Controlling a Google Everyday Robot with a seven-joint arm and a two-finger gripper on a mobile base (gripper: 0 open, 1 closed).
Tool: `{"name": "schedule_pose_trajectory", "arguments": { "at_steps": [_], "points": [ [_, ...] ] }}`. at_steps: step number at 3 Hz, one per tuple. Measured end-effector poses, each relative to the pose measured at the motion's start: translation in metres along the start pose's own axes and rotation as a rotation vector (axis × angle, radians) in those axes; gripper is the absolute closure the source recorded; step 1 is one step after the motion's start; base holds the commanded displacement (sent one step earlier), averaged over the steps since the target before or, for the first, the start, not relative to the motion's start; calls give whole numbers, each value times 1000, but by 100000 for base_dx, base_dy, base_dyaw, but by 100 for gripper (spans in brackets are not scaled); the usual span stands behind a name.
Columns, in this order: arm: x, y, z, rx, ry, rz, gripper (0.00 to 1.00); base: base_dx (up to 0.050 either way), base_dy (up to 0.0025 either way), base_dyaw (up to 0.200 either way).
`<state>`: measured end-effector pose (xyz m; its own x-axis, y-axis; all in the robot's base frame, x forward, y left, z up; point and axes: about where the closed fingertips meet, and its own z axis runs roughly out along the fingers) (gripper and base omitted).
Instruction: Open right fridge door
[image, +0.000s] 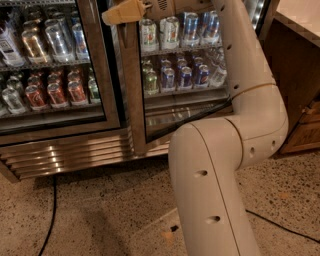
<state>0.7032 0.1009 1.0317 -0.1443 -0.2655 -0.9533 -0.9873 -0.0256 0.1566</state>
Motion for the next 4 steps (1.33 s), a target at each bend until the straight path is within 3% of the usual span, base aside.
{"name": "schedule_pose_trajectory", "arguments": {
  "at_steps": [1,2,4],
  "points": [
    [0,0,0,0,0,0,99,0,0,0],
    [0,0,0,0,0,0,82,0,0,0],
    [0,0,0,0,0,0,37,0,0,0]
  ]
}}
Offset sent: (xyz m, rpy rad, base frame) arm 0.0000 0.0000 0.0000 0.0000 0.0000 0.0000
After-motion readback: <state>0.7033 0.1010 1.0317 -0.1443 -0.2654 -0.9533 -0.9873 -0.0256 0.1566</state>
